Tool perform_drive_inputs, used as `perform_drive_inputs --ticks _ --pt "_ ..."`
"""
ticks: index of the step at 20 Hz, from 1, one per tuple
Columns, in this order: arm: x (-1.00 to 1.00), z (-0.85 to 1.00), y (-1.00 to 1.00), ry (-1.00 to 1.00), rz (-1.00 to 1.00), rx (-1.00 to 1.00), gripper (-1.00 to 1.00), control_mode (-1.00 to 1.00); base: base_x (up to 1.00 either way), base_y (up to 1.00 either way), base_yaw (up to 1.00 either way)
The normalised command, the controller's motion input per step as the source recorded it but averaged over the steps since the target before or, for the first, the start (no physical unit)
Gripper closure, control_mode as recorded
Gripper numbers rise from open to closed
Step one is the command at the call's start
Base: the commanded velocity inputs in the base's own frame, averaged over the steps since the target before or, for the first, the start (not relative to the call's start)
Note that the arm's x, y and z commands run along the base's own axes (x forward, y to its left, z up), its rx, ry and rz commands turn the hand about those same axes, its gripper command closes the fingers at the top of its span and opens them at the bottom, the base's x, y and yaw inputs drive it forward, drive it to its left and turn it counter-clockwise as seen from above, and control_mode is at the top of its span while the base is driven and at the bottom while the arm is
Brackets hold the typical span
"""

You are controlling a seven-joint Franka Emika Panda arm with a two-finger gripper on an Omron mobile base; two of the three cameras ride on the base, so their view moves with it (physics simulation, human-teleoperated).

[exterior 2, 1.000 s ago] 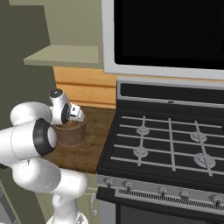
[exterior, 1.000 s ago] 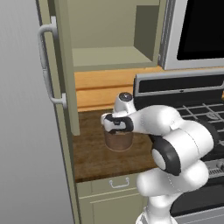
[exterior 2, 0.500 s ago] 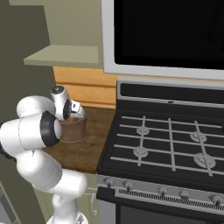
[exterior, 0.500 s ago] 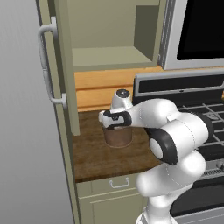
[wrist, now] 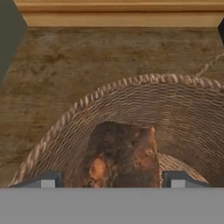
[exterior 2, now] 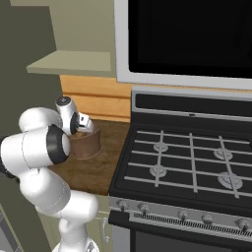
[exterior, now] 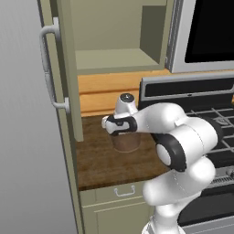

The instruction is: Open the cabinet, pick up the bread from the cabinet and place it in the basket. Then move the basket to the dining counter.

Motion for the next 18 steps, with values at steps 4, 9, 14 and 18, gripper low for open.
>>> perform_drive_inputs --ticks 4,9,14,18 --pt "-0.27 0.18 -0.08 -0.02 0.02 0.00 -1.00 -1.00 0.00 0.00 0.00" --pt "-0.48 0.67 -0.18 -0.05 0.03 0.00 -1.00 -1.00 0.00 0.00 0.00" --pt "-0.91 0.44 -0.33 -0.01 0.00 0.00 -1.00 -1.00 0.00 0.00 0.00" --pt "-0.45 -0.03 -0.37 0.00 -0.05 0.00 -1.00 -1.00 0.00 0.00 0.00"
